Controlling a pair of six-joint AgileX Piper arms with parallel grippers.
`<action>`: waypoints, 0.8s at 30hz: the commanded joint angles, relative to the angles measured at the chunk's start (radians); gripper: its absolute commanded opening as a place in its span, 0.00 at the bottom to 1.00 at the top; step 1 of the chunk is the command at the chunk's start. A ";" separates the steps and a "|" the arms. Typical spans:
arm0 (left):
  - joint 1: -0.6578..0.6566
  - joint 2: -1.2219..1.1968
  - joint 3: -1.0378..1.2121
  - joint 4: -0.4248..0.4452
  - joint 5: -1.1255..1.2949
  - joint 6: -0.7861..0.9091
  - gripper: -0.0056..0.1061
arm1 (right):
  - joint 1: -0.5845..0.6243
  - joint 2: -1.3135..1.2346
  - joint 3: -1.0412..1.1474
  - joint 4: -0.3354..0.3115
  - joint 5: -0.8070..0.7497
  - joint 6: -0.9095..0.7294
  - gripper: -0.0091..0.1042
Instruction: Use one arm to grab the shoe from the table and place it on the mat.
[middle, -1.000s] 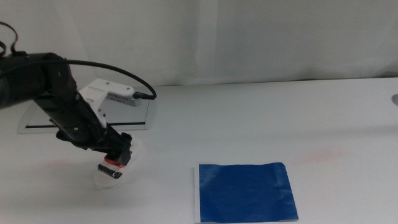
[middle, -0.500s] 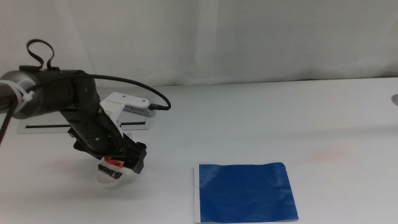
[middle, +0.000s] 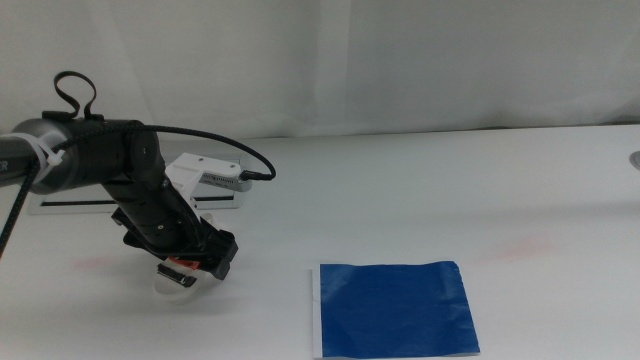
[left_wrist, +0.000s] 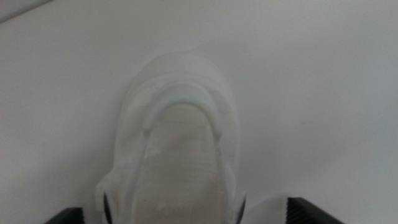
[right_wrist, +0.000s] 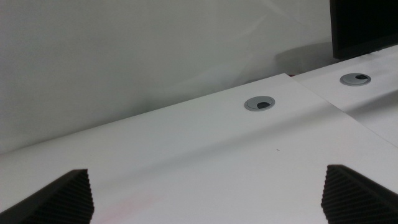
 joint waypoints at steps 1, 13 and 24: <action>-0.005 -0.001 -0.002 0.002 -0.010 -0.021 0.71 | -0.009 -0.034 0.042 -0.002 -0.002 -0.008 0.99; -0.005 0.033 -0.002 0.002 0.015 -0.098 0.02 | -0.009 -0.034 0.042 -0.002 -0.002 -0.008 0.99; -0.005 -0.072 -0.028 0.002 0.048 -0.077 0.02 | -0.009 -0.034 0.042 -0.002 -0.002 -0.008 0.99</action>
